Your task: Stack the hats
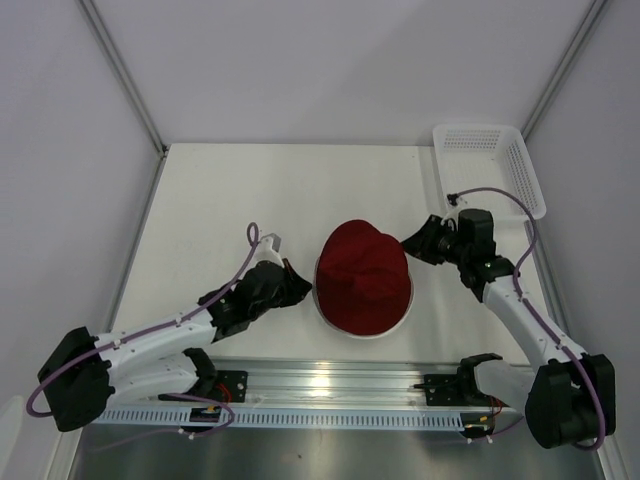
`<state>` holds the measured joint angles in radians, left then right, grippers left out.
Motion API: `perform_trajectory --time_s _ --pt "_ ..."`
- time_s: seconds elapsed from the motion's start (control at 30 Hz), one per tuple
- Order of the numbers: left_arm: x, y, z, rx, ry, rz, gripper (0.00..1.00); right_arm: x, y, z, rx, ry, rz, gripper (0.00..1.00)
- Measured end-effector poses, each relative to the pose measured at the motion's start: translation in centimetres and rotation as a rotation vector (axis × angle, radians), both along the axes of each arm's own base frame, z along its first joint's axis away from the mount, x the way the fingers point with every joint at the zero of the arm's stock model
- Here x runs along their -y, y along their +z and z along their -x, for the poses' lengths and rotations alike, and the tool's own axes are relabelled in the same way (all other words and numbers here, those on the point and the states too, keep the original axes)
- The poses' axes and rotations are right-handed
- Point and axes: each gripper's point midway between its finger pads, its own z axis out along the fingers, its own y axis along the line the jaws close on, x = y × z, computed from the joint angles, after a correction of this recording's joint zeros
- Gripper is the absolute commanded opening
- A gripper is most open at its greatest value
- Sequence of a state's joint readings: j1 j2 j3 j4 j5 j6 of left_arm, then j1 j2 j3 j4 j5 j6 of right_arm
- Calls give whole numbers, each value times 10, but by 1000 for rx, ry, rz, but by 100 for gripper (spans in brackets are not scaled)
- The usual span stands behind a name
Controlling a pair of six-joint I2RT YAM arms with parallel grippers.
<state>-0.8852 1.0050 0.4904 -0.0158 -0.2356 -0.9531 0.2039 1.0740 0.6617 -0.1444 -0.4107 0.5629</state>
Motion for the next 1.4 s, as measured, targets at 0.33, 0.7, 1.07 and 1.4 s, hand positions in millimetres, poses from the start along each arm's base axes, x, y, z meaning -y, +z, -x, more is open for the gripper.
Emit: perform_trajectory --time_s 0.33,0.7,1.07,1.4 --pt "-30 1 -2 22 30 -186 55 19 47 -28 81 -32 93 96" --pt "-86 136 15 297 97 -90 100 90 122 -16 229 -301 148 99" --pt "-109 145 17 250 77 -156 99 106 154 -1 341 -420 137 99" --pt "-132 196 -18 319 93 -191 99 113 169 -27 308 -426 197 99"
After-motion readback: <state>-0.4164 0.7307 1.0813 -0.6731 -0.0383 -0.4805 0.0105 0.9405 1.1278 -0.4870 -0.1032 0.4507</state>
